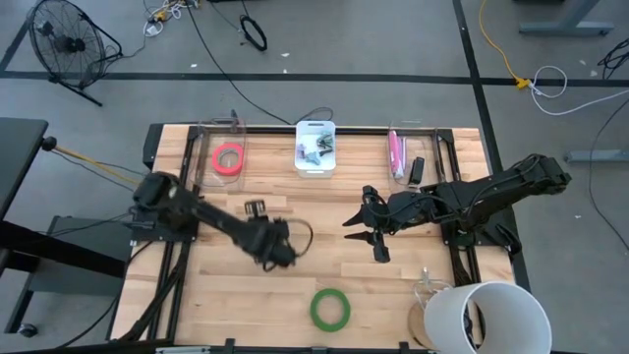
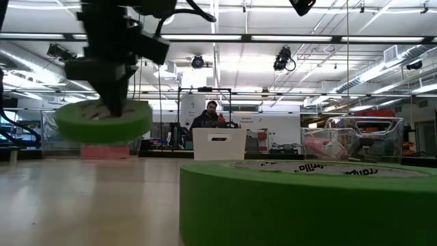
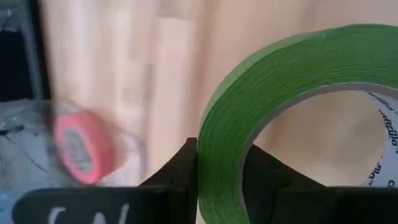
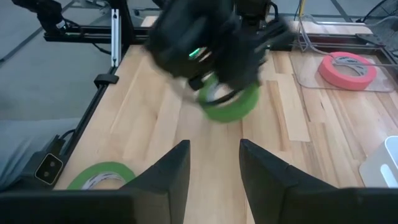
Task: Pick and place Stapler, Stapler remover, tape
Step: Put the left green tape into the left transparent bin, then put the green tape into the left transparent bin
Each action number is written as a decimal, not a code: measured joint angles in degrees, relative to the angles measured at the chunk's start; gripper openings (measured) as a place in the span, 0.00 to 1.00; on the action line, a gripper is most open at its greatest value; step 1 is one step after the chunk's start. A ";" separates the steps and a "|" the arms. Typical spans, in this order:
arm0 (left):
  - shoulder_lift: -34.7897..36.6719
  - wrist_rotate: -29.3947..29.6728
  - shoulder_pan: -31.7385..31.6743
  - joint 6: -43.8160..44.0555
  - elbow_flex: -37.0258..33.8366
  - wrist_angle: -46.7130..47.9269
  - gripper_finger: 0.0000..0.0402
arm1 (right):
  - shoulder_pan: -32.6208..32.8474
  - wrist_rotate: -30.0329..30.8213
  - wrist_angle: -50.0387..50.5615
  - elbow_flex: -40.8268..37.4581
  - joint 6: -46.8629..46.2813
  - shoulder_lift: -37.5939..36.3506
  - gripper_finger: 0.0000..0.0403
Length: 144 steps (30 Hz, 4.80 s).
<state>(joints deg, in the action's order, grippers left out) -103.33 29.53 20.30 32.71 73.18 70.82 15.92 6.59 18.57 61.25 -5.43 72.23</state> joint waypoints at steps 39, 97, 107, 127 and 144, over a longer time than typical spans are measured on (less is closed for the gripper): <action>25.86 0.22 -64.07 -11.36 -9.69 0.97 0.22 | 0.00 -0.02 1.70 0.00 -1.60 0.00 0.34; 48.66 -23.12 -31.07 -15.27 -12.12 -27.70 0.63 | 10.16 -5.24 -0.88 -0.02 -24.19 23.60 0.34; 46.75 -12.75 -15.54 -11.94 -13.76 -31.79 0.63 | 12.48 -8.66 -3.56 -0.02 -28.09 27.74 0.35; 36.91 -5.49 -5.52 -9.29 -13.72 -34.80 0.63 | 11.90 -6.65 -8.36 0.00 -28.81 32.72 0.57; 33.11 -5.54 -5.20 -8.89 -13.74 -35.66 0.63 | 11.98 -8.59 -13.57 0.32 -31.93 39.04 0.57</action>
<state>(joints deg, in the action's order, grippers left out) -70.22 23.99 15.09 23.82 59.44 35.16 27.90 -2.00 5.00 61.58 -37.36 111.27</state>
